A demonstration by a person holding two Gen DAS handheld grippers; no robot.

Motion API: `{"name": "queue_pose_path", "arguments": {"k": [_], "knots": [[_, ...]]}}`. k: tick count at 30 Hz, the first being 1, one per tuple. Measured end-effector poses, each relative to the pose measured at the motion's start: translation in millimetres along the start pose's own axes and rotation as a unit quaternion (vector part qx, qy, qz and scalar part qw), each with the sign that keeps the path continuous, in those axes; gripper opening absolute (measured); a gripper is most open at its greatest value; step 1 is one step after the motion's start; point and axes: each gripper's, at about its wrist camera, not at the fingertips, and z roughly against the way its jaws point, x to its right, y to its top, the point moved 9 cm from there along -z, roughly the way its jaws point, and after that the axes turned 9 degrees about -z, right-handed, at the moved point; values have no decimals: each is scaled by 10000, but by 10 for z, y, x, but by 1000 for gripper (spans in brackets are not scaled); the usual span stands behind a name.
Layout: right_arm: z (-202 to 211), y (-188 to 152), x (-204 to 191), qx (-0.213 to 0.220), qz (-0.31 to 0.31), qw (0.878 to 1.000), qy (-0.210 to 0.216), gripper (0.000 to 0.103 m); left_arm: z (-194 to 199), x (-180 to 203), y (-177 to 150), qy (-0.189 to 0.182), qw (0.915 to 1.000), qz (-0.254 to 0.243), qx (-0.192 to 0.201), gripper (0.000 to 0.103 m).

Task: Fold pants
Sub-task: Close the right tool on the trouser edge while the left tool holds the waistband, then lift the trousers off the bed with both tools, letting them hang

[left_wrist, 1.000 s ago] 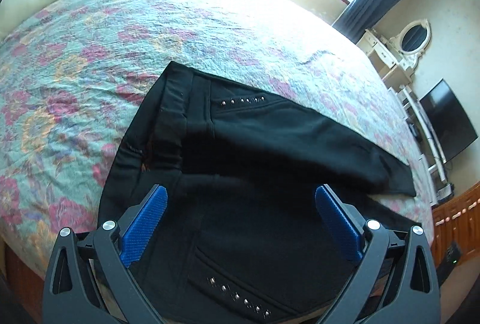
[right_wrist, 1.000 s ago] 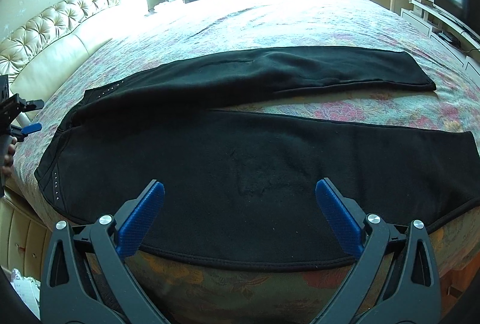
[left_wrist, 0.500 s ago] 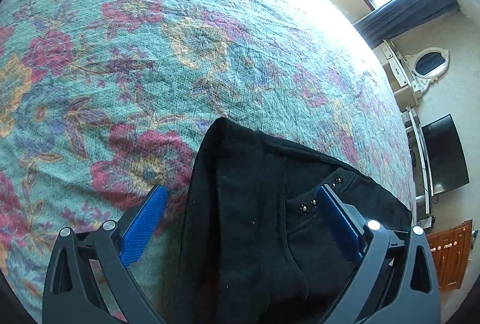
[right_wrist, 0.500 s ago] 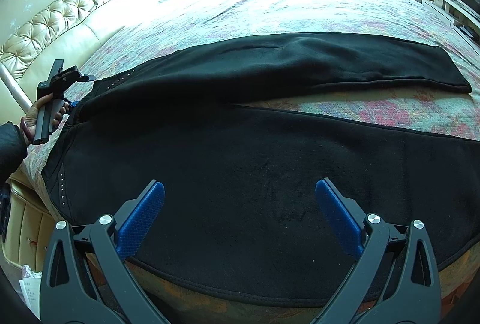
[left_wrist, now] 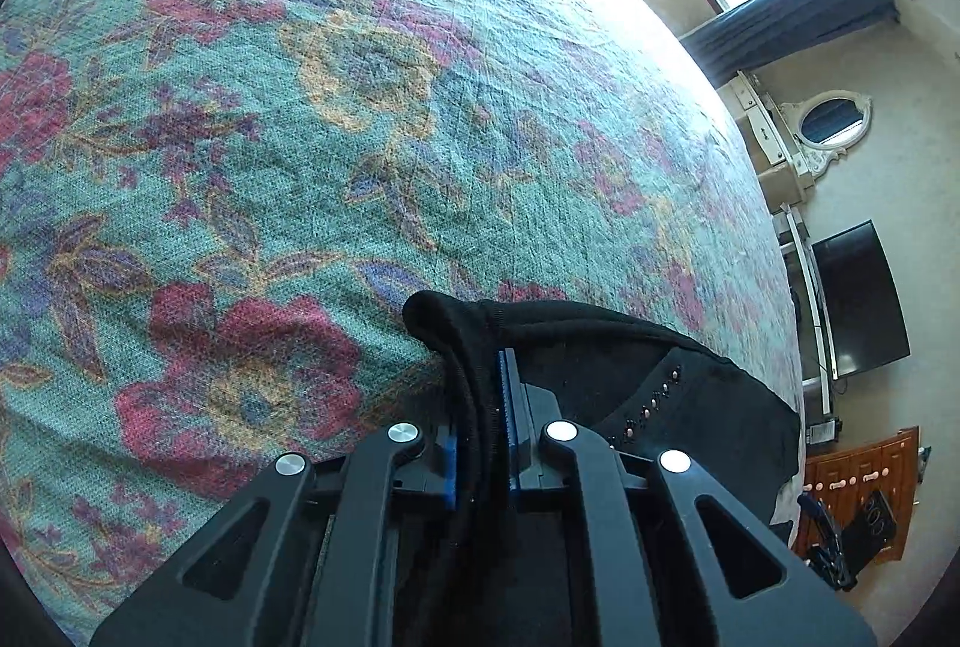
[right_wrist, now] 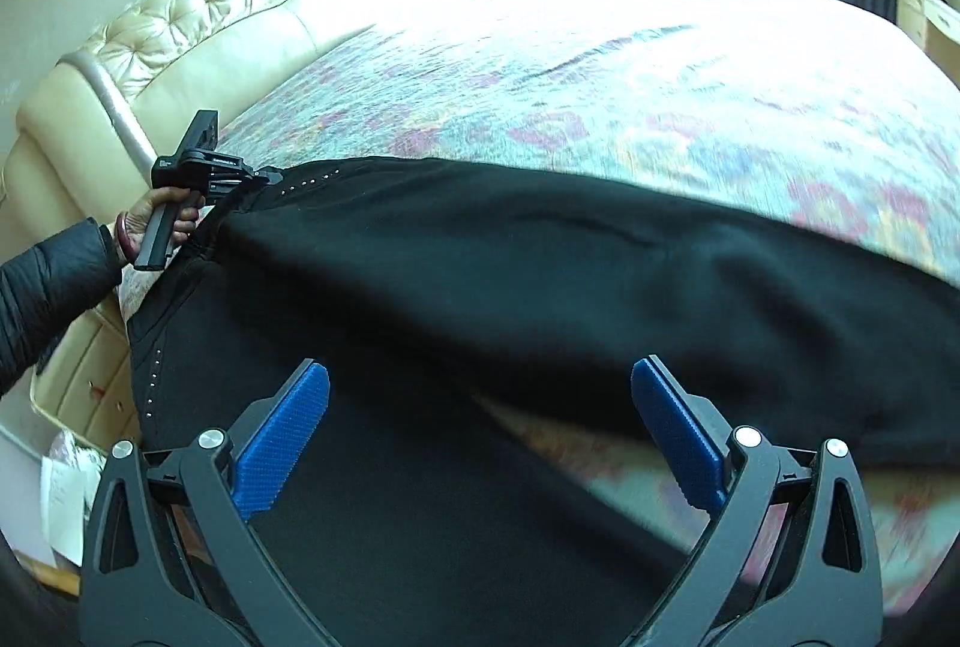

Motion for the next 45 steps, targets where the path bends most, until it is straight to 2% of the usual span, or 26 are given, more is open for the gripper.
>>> {"name": "queue_pose_path", "arguments": {"k": [3, 5, 8, 9, 12, 15, 16, 17, 19, 20, 21, 22, 23, 24, 30, 35, 40, 45], "knots": [[-302, 372, 170, -365, 639, 9972, -95, 101, 0, -24, -3, 15, 10000, 16, -62, 10], [-539, 510, 326, -775, 844, 9933, -114, 99, 4, -35, 12, 38, 10000, 39, -75, 10], [-856, 598, 467, -1338, 881, 9871, -74, 73, 17, -50, 43, 81, 9999, 55, -21, 11], [-926, 613, 489, -1413, 961, 9852, -149, 70, 5, -61, 49, 90, 9999, 66, -24, 11], [-1039, 601, 514, -1557, 1198, 9803, -227, 70, -17, -67, 79, 77, 9999, 59, -64, 12], [-1147, 585, 571, -1777, 1176, 9769, -174, 70, -54, -44, 114, 50, 9999, 58, -147, 16], [-1166, 562, 595, -1863, 1108, 9761, -159, 70, -52, -45, 128, -28, 9998, 129, -141, 22], [-1181, 560, 610, -1891, 1016, 9765, -165, 67, -46, -34, 149, -152, 9996, 223, -103, 33], [-1167, 586, 627, -1880, 874, 9782, -133, 51, -35, -4, 181, -471, 9978, 472, 14, 49], [-1124, 595, 621, -1859, 795, 9793, -31, 28, -35, 8, 190, -390, 9982, 456, 36, 48], [-1073, 605, 619, -1809, 773, 9804, -28, 17, -52, 34, 180, -197, 9994, 288, 4, 44], [-1027, 605, 603, -1740, 838, 9812, -74, 15, -67, 52, 174, 150, 9999, 6, -57, 25], [-970, 587, 576, -1673, 924, 9815, -122, 11, -95, 71, 163, 396, 9988, -239, -135, 14], [-931, 581, 520, -1577, 998, 9823, -168, 9, -104, 89, 154, 424, 9985, -316, -154, 13], [-422, 560, 304, -755, 1103, 9906, -305, 8, 132, 143, 145, -46, 9996, -182, 219, 10], [55, 402, 91, -179, 1415, 9877, -642, 8, 497, 349, 85, -529, 9963, -304, 607, 10], [496, 67, -194, 381, 1631, 9816, -922, 9, 981, 598, -113, -1183, 9856, -518, 1092, 10], [825, -495, -467, 757, 1944, 9702, -1230, 9, 1394, 804, -550, -1700, 9718, -755, 1451, 11]]}}
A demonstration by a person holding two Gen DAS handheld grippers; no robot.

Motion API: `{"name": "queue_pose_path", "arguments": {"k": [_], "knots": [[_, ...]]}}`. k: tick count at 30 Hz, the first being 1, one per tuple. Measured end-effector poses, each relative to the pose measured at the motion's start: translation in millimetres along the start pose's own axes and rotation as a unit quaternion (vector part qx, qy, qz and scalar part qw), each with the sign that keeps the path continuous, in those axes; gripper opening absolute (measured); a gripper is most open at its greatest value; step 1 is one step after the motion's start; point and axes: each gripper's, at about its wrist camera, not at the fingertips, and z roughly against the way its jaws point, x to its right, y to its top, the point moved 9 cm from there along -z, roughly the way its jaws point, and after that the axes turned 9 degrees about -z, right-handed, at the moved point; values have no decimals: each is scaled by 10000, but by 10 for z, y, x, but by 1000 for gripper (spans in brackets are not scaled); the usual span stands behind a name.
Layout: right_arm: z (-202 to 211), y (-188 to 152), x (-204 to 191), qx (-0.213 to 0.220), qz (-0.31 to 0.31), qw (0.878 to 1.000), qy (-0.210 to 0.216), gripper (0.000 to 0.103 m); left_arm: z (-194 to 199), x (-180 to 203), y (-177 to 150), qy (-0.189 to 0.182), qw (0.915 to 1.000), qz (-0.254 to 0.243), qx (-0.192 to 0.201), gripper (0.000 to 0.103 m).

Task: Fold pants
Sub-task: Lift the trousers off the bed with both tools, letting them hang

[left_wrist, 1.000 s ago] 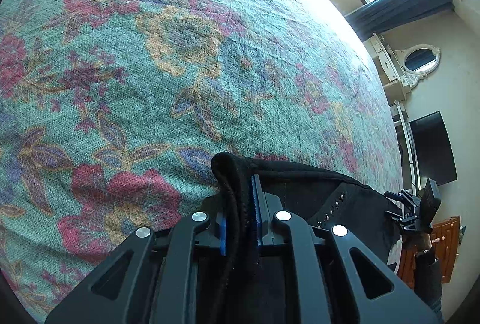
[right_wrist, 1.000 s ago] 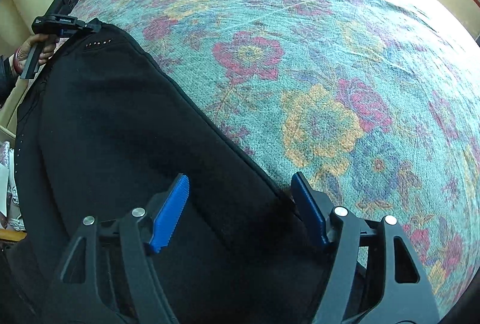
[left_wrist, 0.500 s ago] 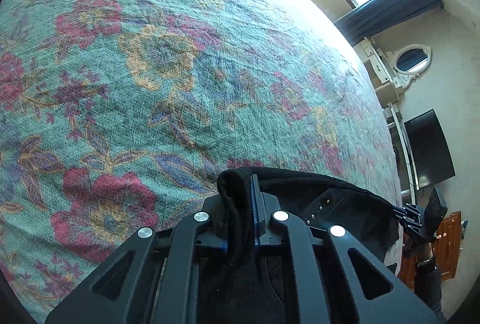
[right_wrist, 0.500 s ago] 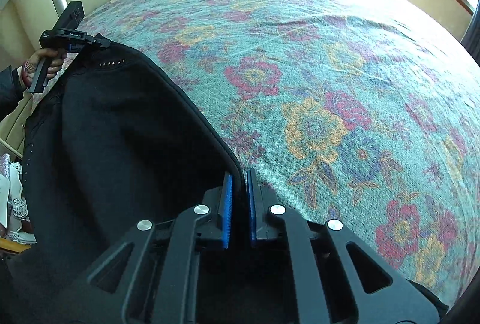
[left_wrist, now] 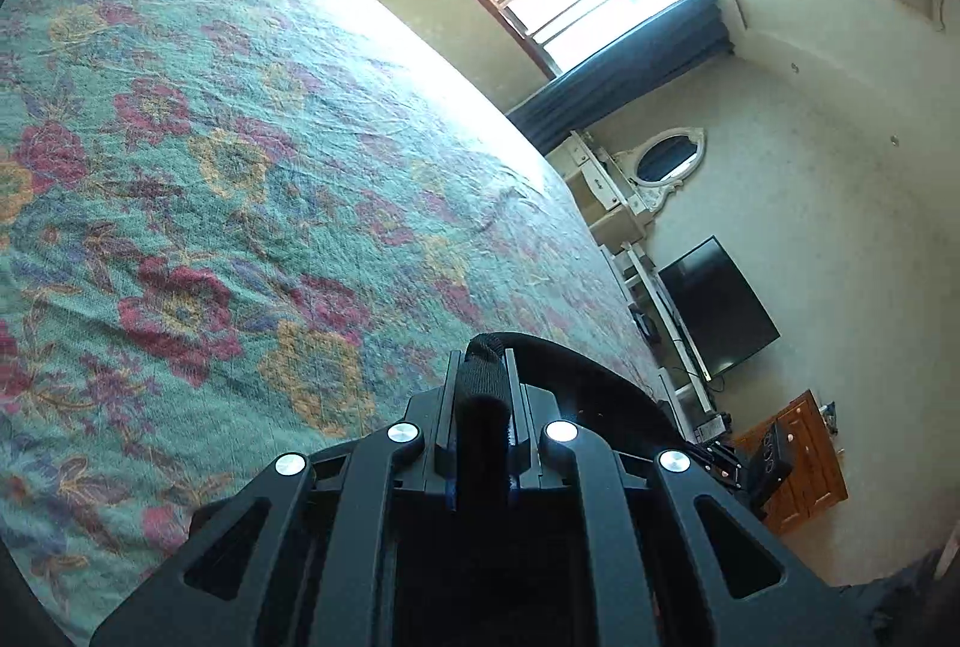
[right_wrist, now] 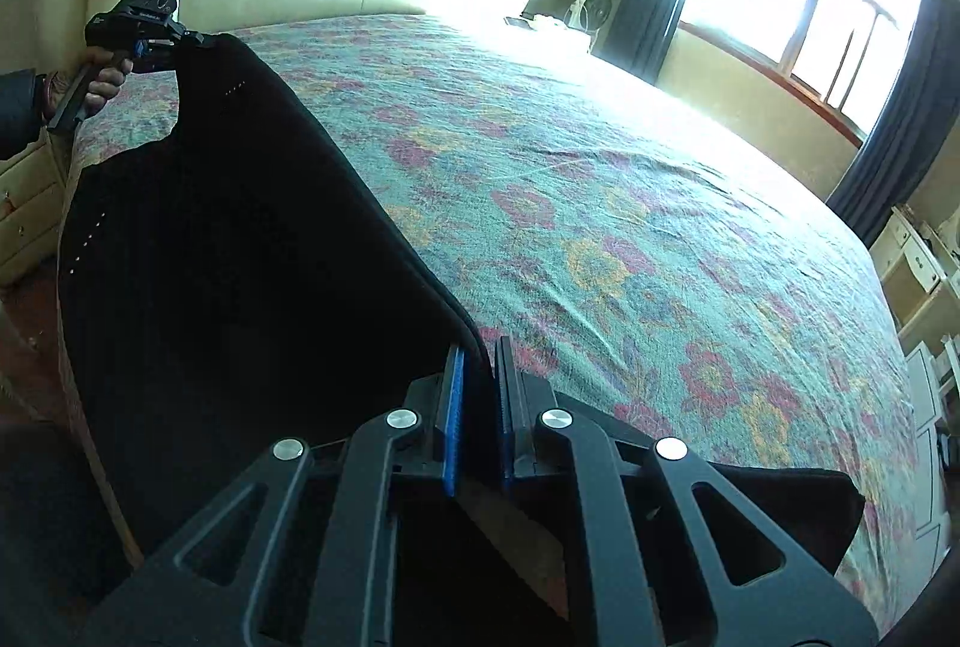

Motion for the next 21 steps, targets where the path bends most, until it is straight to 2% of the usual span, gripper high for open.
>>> {"name": "queue_pose_path", "arguments": {"k": [2, 6, 11, 13, 16, 18, 20, 21], "knots": [[90, -170, -158, 31, -45, 10000, -21, 9, 133, 124, -204, -152, 9999, -17, 67, 11], [140, -518, -376, -149, -94, 9998, -18, 9, 334, 153, -719, -146, 9998, 98, -97, 12], [77, -860, -573, -504, -281, 9982, 147, 10, 400, -40, -1343, 139, 9974, 576, -412, 20], [40, -1015, -651, -757, -306, 9965, 189, 13, 406, -132, -1544, 407, 9952, 686, -574, 25], [136, -1157, -767, -939, -403, 9947, 134, 29, 533, -166, -1684, 439, 9936, 976, -354, 29], [243, -1155, -755, -975, -891, 9910, 226, 43, 648, -171, -1709, 427, 9911, 1253, -97, 35], [361, -1110, -703, -945, -1777, 9780, 552, 54, 796, -195, -1702, 457, 9858, 1587, 304, 49], [424, -1095, -676, -880, -2377, 9638, 831, 59, 860, -198, -1704, 409, 9816, 1796, 502, 50]]}}
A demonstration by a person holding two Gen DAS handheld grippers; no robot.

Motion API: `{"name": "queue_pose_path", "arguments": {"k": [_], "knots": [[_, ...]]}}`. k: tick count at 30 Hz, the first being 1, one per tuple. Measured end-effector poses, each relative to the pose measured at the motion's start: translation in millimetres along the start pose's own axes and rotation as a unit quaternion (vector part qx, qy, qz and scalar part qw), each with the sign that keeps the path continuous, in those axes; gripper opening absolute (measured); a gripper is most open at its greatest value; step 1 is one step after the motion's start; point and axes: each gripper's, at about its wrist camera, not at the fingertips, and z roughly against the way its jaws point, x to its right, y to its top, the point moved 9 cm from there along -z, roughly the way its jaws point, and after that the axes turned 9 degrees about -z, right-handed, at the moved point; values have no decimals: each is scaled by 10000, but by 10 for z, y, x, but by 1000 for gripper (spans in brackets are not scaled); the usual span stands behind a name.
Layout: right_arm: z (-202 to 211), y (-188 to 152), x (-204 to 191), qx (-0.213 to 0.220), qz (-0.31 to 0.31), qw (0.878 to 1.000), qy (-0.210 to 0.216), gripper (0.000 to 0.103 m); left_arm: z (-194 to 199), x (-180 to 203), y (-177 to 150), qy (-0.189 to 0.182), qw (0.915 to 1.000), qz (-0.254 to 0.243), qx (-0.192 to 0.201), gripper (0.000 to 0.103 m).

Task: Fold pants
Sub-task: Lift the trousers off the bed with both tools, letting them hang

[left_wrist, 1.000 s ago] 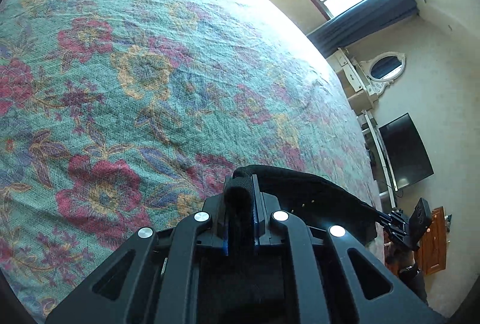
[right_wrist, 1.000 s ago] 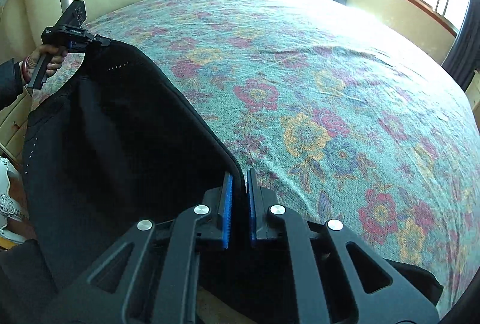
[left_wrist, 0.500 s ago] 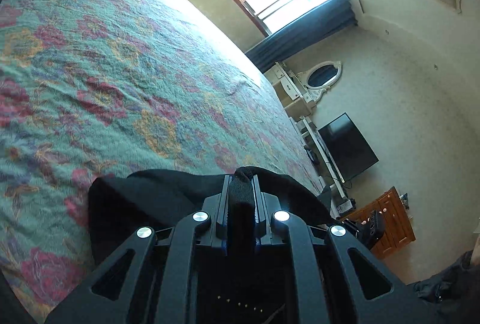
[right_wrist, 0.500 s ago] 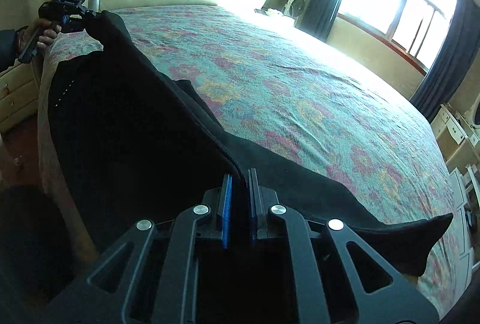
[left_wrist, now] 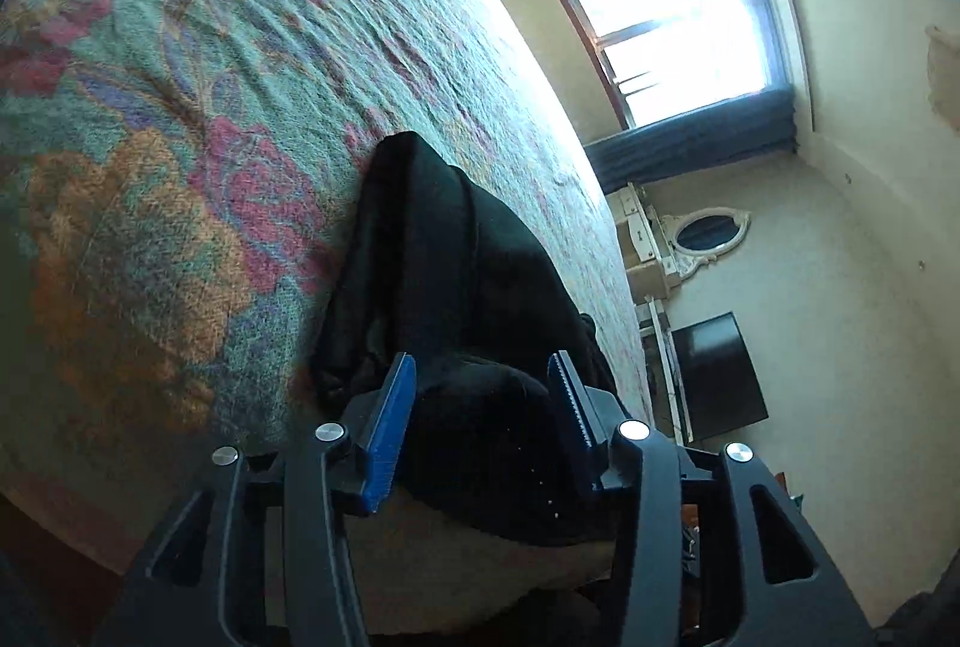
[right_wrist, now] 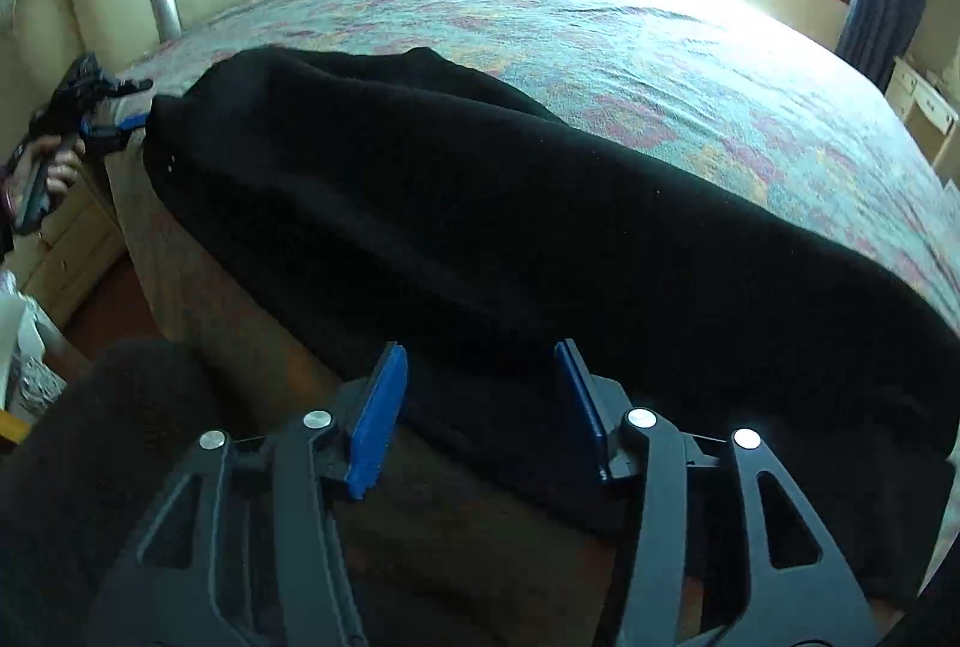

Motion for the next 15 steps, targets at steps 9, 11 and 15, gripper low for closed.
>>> {"name": "queue_pose_path", "arguments": {"k": [9, 11, 15], "knots": [[-106, -84, 6, -111, -3038, 9357, 1787, 62, -29, 134, -202, -164, 9924, 1067, 597, 58], [-158, -125, -57, -159, -3115, 9316, 1865, 62, -98, 176, -228, -154, 9906, 1205, 622, 59], [-238, -198, -45, -189, -3424, 9176, 2008, 62, -261, 127, -207, 282, 9921, 1093, 545, 65]]}}
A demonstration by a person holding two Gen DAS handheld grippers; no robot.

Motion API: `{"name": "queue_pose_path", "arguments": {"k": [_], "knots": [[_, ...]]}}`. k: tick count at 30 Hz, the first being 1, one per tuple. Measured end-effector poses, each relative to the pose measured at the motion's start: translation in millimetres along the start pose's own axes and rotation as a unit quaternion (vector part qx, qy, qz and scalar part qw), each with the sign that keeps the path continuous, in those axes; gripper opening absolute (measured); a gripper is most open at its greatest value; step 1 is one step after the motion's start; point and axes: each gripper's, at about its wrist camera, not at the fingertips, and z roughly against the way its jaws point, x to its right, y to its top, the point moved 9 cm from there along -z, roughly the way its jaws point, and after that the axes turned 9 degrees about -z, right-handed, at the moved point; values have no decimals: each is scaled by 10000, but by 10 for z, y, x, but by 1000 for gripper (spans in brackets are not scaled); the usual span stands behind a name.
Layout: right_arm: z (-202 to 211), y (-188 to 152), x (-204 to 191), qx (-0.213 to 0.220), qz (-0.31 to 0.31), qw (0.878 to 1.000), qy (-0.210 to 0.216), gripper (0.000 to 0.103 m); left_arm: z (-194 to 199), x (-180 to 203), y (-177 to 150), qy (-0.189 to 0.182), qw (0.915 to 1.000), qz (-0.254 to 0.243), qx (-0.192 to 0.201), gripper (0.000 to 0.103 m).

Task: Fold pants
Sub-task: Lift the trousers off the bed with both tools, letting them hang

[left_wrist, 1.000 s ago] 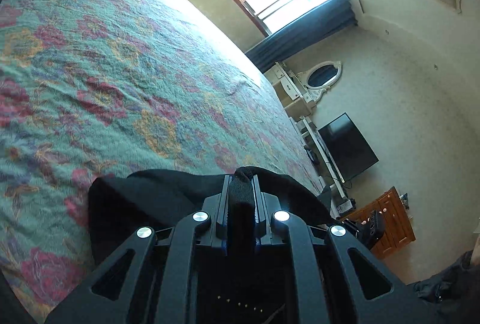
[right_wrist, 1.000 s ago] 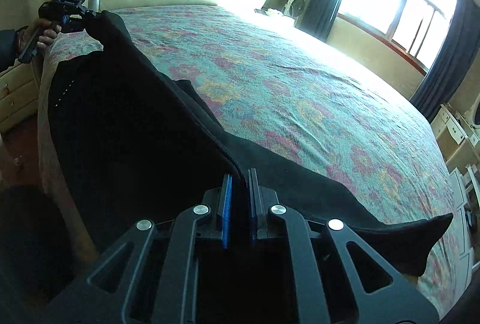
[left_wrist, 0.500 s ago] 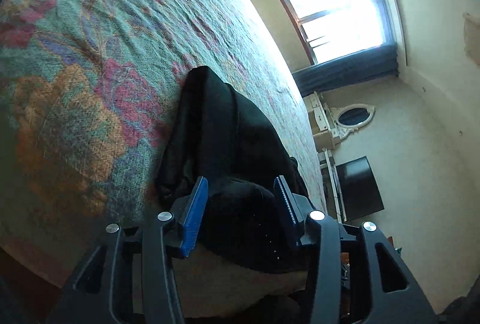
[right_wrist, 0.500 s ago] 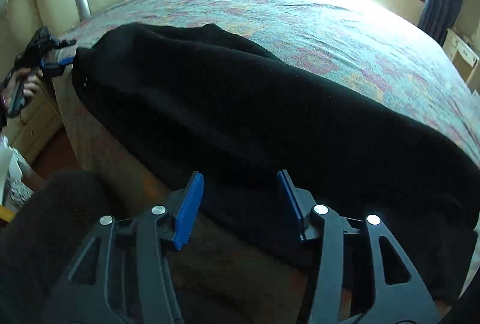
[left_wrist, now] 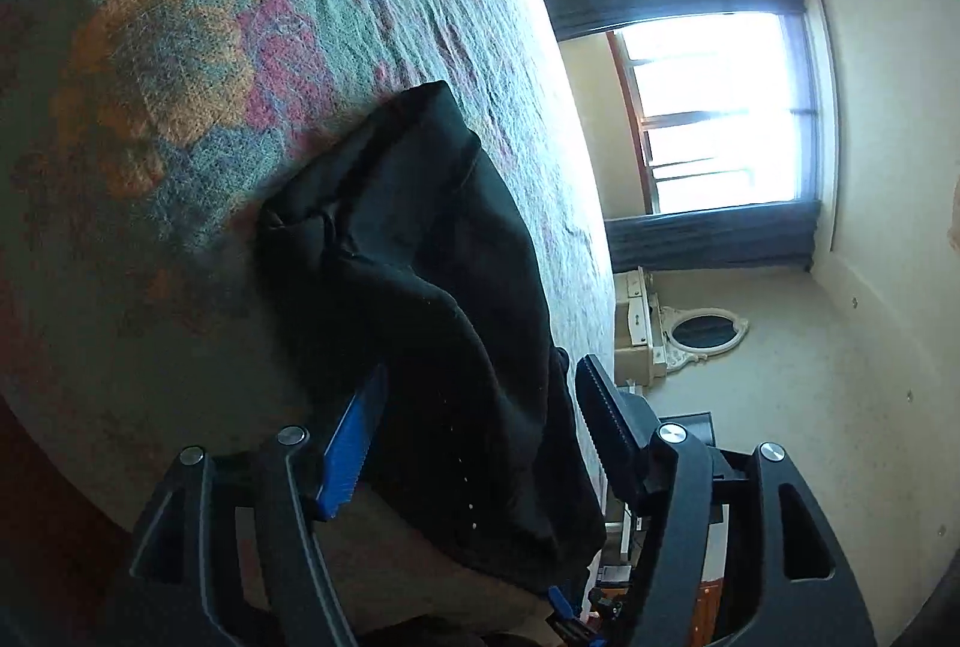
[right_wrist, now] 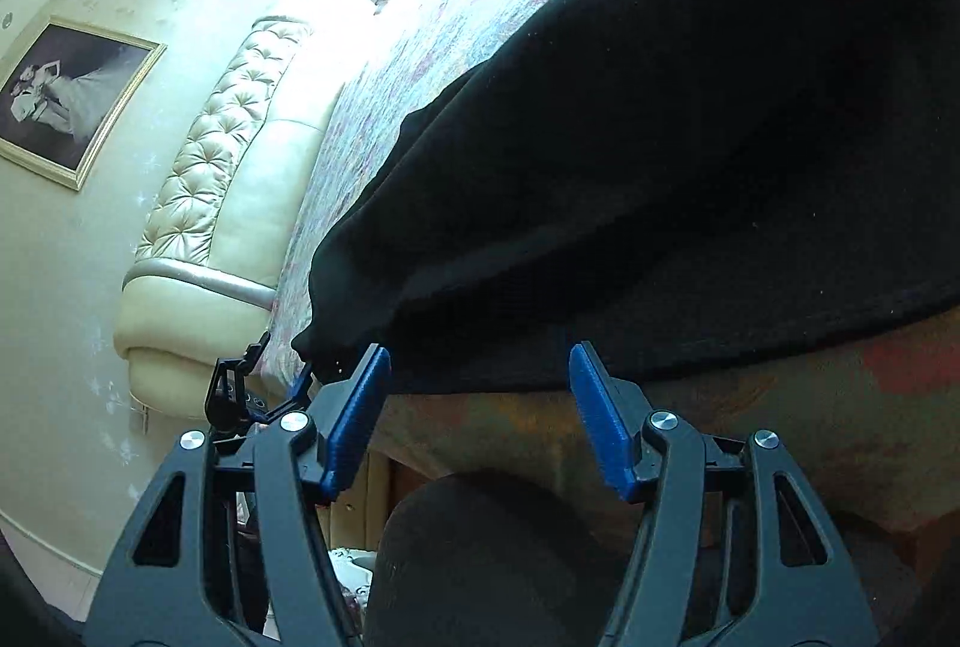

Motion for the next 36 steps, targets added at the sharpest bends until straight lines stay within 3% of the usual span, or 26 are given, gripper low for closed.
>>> {"name": "queue_pose_path", "arguments": {"k": [3, 4, 5, 6, 7, 8, 12, 20, 22, 25, 27, 36], "knots": [[-36, 12, 42, 8, -420, 9988, 241, 62, -87, -67, 68, 185, 9996, 148, 138, 65], [-59, 18, 58, 11, -576, 9979, 312, 62, -109, -91, 71, 213, 9995, 168, 180, 60], [-81, 22, 69, 19, -744, 9963, 421, 62, -134, -104, 77, 276, 9994, 124, 181, 53], [-101, 31, 84, 29, -904, 9945, 524, 62, -169, -120, 73, 415, 9991, 23, 118, 35], [-131, 34, 107, 33, -1057, 9927, 573, 62, -204, -131, 64, 554, 9984, -107, 56, 25], [-148, 44, 140, 55, -1202, 9909, 609, 62, -228, -136, 56, 606, 9980, -194, 42, 22], [-182, 128, 148, 271, -1505, 9841, 900, 62, -273, -208, 26, 517, 9986, -23, 62, 20], [-269, 193, 128, 490, -1562, 9842, 678, 59, -211, -316, 11, 208, 9992, 319, 72, 20], [-293, 200, 150, 581, -1612, 9835, 579, 52, -203, -346, 8, 185, 9993, 327, 74, 20], [-317, 220, 239, 698, -1798, 9801, 477, 32, -180, -365, -7, 148, 9993, 349, 65, 20], [-334, 211, 334, 712, -1916, 9780, 409, 11, -160, -346, -19, 133, 9993, 334, 60, 20], [-186, 148, 21, 832, -1580, 9809, 777, 8, -147, -187, 94, 313, 9993, 58, 207, 20]]}}
